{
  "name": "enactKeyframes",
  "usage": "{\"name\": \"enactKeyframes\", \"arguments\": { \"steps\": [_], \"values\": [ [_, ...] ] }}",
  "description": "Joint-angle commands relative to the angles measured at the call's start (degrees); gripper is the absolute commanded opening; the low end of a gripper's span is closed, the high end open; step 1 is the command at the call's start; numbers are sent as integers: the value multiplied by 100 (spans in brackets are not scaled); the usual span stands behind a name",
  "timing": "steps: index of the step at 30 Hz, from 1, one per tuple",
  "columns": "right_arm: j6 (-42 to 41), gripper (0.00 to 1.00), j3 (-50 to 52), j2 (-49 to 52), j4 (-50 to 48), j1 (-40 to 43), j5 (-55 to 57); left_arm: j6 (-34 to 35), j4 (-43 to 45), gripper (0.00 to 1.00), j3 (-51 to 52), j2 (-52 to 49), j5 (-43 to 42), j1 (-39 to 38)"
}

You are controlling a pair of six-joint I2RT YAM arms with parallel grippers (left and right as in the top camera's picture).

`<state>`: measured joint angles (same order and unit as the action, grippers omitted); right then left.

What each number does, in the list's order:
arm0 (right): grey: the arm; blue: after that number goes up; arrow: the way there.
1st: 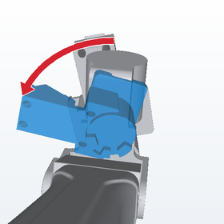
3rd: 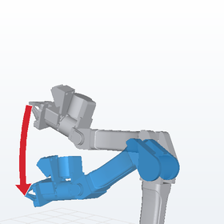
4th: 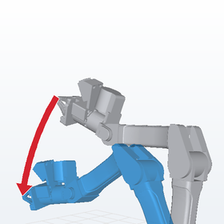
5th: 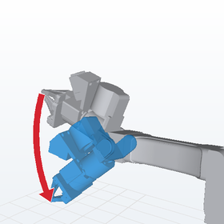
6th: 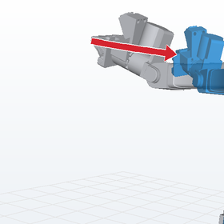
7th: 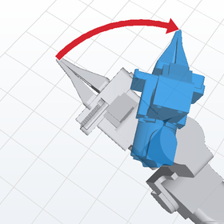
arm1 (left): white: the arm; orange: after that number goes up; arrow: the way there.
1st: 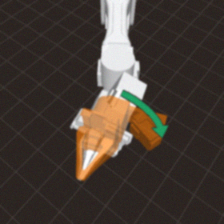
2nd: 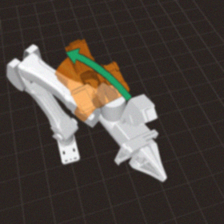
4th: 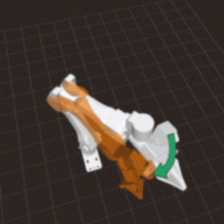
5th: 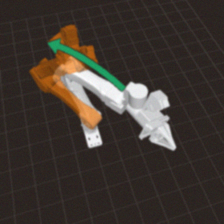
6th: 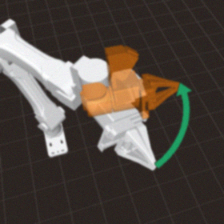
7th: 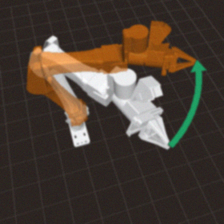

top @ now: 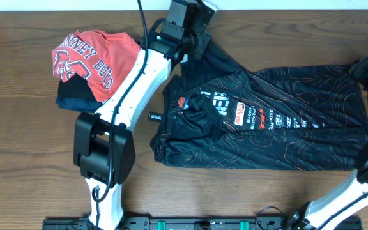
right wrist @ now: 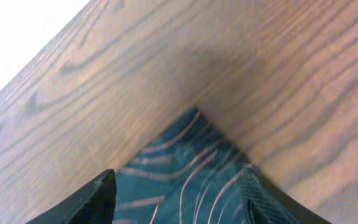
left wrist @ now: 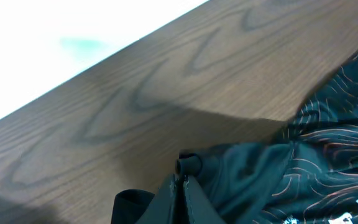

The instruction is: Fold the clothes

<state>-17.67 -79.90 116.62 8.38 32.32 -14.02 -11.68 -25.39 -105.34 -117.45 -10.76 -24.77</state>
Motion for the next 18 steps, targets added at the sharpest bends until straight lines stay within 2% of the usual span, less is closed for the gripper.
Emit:
{"name": "enactKeyframes", "arguments": {
  "steps": [1,12,18],
  "values": [
    [101,62,-372,455,24,-9,203,-11,-17,6,-33,225,-55,20],
    [103,62,-1001,1311,308,-15,376,-9,-232,6,-33,660,-57,20],
    [105,54,-1001,1578,372,-94,352,-11,-330,6,-33,667,-55,-20]
  ]
}}
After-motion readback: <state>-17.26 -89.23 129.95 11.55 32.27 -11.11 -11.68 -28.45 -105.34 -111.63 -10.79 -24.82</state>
